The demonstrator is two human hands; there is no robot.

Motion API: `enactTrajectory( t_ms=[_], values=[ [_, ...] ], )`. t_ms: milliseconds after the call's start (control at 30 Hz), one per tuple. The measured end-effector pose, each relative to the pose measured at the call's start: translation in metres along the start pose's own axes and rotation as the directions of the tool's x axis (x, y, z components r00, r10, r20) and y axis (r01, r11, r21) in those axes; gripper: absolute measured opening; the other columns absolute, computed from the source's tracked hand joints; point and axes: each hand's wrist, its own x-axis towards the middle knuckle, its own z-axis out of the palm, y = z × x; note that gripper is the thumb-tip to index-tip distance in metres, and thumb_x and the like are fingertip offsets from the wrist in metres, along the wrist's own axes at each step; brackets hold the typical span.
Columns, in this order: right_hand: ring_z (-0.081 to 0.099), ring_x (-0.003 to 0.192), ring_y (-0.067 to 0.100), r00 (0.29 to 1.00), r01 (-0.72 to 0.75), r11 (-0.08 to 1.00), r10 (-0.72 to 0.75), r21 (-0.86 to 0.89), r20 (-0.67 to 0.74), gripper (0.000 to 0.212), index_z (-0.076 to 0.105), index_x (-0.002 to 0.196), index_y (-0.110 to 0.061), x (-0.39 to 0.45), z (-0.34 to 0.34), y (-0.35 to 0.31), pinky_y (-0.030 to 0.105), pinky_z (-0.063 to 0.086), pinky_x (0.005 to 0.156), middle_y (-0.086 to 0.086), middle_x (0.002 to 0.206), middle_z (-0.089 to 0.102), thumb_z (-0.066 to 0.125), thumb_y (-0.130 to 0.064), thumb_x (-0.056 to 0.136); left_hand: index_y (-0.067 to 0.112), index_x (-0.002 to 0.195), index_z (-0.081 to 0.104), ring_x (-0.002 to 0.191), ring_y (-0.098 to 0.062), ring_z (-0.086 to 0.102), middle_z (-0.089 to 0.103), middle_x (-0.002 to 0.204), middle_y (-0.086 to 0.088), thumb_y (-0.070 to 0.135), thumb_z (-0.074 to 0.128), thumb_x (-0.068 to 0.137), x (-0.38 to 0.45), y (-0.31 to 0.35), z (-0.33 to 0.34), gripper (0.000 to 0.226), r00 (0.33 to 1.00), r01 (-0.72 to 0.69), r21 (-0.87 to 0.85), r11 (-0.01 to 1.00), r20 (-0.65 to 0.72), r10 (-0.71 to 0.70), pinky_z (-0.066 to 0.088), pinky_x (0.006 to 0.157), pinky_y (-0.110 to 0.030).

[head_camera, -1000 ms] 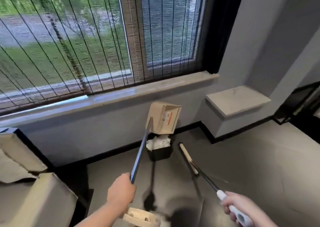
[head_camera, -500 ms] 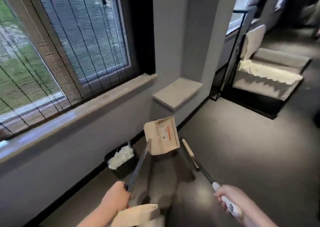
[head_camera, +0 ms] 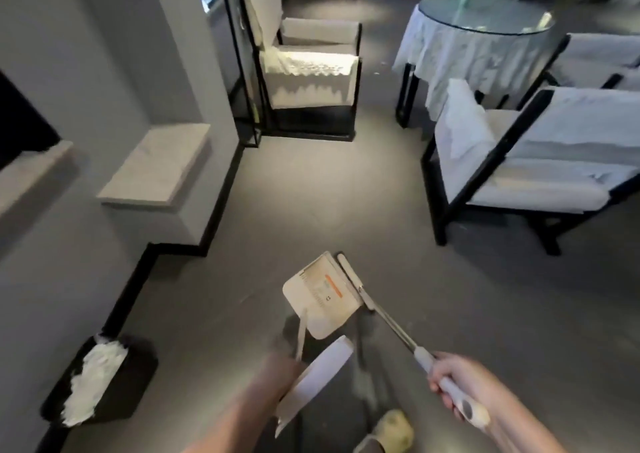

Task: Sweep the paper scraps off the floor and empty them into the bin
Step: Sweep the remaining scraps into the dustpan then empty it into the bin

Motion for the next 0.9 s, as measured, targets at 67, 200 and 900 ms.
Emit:
enactTrajectory(
  t_ms=[67, 200, 900],
  values=[
    [0.037, 0.022, 0.012, 0.999, -0.029, 0.993, 0.031, 0.116, -0.016, 0.026, 0.057, 0.099, -0.006, 0.004, -0.034, 0.006, 0.008, 0.027, 0.026, 0.008, 0.046, 0.047, 0.057, 0.002, 0.074, 0.008, 0.098, 0.06, 0.091, -0.018, 0.056, 0.058, 0.09, 0.0, 0.023, 0.057, 0.097, 0.002, 0.037, 0.021, 0.015, 0.998, -0.02, 0.093, 0.996, 0.061, 0.015, 0.036, 0.055, -0.018],
    [0.036, 0.024, 0.009, 0.994, -0.065, 0.956, 0.087, 0.285, -0.066, 0.016, 0.057, 0.092, -0.005, 0.012, -0.109, 0.018, 0.007, 0.025, 0.027, 0.007, 0.054, 0.045, 0.046, 0.003, 0.083, 0.017, 0.075, 0.051, 0.082, -0.012, 0.057, 0.055, 0.081, 0.003, 0.023, 0.053, 0.099, 0.015, 0.106, 0.066, 0.025, 0.99, -0.084, 0.207, 0.975, 0.132, 0.057, 0.036, 0.05, -0.013],
    [0.037, 0.027, 0.013, 0.899, 0.063, 0.735, 0.252, 0.675, -0.359, 0.013, 0.053, 0.074, -0.001, 0.0, -0.221, 0.048, 0.011, 0.025, 0.028, 0.014, 0.057, 0.046, 0.049, 0.01, 0.078, -0.004, 0.107, 0.062, 0.046, -0.021, 0.065, 0.067, 0.086, -0.021, 0.015, 0.046, 0.099, 0.084, 0.316, 0.25, 0.026, 0.764, 0.064, 0.118, 0.991, 0.633, -0.125, 0.045, 0.034, -0.022]
  ],
)
